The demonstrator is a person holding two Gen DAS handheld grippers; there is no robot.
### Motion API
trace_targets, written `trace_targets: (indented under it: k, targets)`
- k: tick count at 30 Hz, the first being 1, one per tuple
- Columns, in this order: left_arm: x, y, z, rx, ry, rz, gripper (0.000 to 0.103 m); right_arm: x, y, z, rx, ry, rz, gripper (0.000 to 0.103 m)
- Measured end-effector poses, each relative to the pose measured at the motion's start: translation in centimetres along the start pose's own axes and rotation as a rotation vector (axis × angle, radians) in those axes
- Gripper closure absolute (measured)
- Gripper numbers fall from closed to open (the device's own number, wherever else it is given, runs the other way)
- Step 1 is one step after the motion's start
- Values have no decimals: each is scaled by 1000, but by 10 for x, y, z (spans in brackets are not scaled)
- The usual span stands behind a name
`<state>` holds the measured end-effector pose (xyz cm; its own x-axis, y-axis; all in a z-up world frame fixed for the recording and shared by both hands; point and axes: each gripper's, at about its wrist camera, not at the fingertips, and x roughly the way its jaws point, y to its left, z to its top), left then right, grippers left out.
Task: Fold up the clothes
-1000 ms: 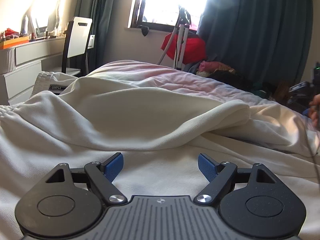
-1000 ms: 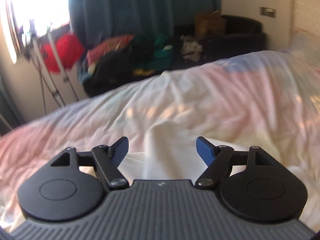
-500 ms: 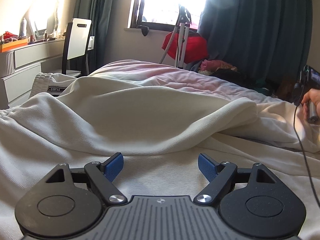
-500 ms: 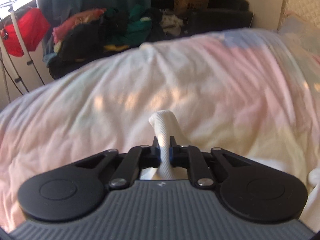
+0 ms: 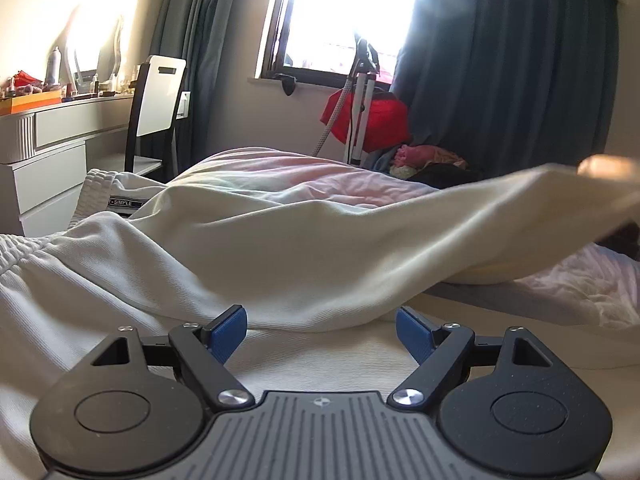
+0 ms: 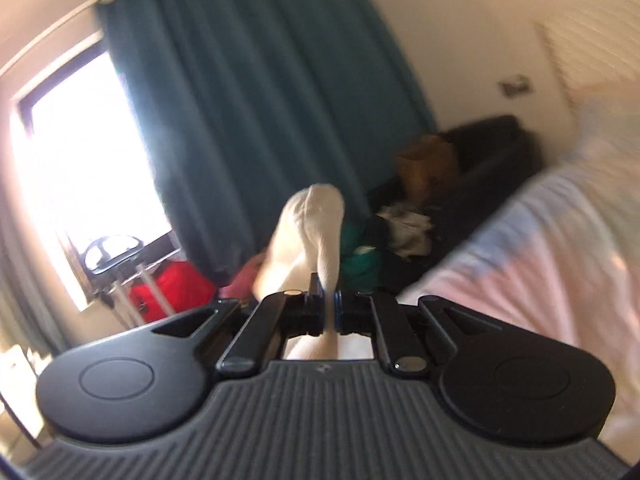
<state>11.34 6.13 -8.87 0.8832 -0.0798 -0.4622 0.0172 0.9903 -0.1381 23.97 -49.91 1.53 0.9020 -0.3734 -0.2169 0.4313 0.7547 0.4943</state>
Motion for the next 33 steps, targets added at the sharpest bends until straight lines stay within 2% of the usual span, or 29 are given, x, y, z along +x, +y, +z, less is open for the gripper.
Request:
trace_targets:
  k: [4, 6, 7, 10, 14, 15, 16, 18, 19, 21, 23, 25, 26, 27, 28, 31, 33]
  targets:
    - [-8, -6, -4, 18, -8, -5, 20, -9, -103, -61, 157, 180, -189, 94]
    - [-11, -9, -7, 39, -14, 2, 20, -16, -147, -91, 266, 247, -230, 93]
    - [-11, -11, -8, 50, -18, 6, 19, -20, -163, -104, 306, 259, -229, 92]
    - [-5, -19, -11, 107, -16, 19, 20, -19, -182, -114, 358, 295, -214, 92]
    - [10, -36, -9, 236, -30, -7, 20, -19, -181, -109, 331, 266, -164, 91]
    - [14, -41, -8, 270, -33, -14, 21, -18, -182, -111, 331, 266, -158, 84]
    - [20, -47, -5, 303, -35, -26, 22, -17, -185, -114, 349, 273, -149, 68]
    - [32, -59, 0, 370, -38, -50, 23, -15, -192, -118, 399, 278, -121, 46]
    - [38, -65, 0, 401, -36, -62, 23, -14, -195, -117, 429, 267, -101, 41]
    - [51, -75, 0, 461, -30, -86, 25, -12, -200, -116, 473, 245, -76, 40]
    - [65, -80, -1, 491, 5, -116, 29, -7, -202, -115, 489, 223, -85, 40]
    - [80, -83, -1, 494, 44, -123, 38, 1, -201, -115, 491, 207, -103, 42]
    - [89, -82, -1, 476, 64, -121, 42, 6, -197, -116, 462, 216, -111, 56]
    - [95, -81, -1, 468, 75, -125, 56, 11, -192, -117, 424, 231, -120, 85]
    - [101, -80, -1, 460, 85, -129, 73, 17, -188, -118, 385, 246, -129, 92]
    - [104, -71, 4, 442, 70, -139, 93, 19, -182, -113, 337, 208, -151, 94]
    - [95, -60, 10, 392, 51, -161, 97, 15, -184, -104, 337, 150, -160, 94]
